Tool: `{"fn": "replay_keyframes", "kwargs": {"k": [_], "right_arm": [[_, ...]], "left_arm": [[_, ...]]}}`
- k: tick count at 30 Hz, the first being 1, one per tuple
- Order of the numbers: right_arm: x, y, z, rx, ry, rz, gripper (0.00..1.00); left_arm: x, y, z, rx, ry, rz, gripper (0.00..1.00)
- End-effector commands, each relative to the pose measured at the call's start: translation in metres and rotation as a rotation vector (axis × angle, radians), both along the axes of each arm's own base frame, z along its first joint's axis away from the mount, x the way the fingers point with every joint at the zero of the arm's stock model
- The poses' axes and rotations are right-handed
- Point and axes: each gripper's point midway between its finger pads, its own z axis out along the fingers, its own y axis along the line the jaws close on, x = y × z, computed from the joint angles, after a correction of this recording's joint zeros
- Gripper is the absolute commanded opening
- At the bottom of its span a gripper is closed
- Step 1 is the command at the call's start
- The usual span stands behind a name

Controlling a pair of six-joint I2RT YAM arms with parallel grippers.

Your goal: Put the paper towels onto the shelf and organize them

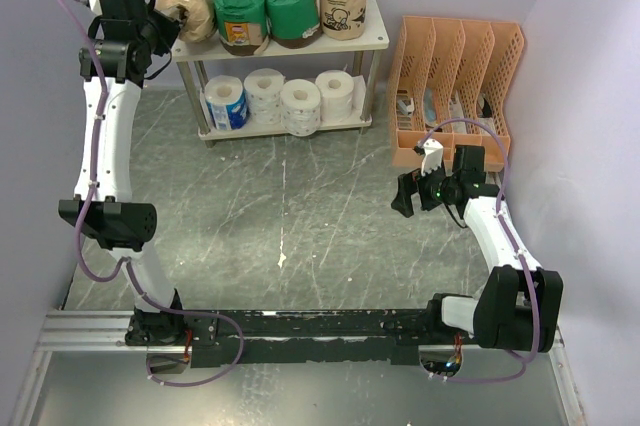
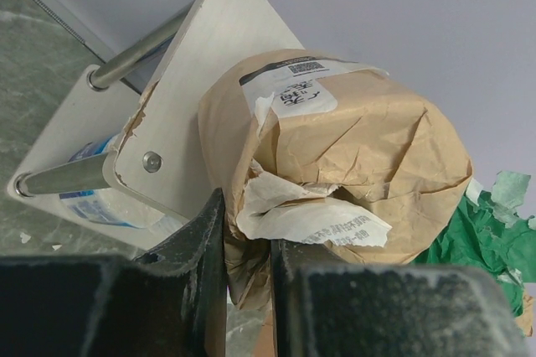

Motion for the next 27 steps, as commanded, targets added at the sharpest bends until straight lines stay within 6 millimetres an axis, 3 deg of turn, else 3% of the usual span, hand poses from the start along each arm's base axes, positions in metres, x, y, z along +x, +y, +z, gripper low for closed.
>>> {"fn": "replay_keyframes", "kwargs": {"k": [1, 19, 27], "right_arm": [[0.006, 0.001, 0.005, -0.003, -0.019, 0.011, 0.99], [0.004, 0.005, 0.008, 0.015, -0.017, 0.024, 0.99], [0.004, 0.006, 0.011, 0.020, -0.025, 0.026, 0.99]], "left_arm": [[-0.008, -0.012, 0.046, -0.044, -0.131, -0.064, 0.23], [-0.029, -0.007, 0.078, 0.010, -0.200, -0.078, 0.36], [-0.035, -0.006, 0.063, 0.027, -0.147, -0.086, 0.35]]}}
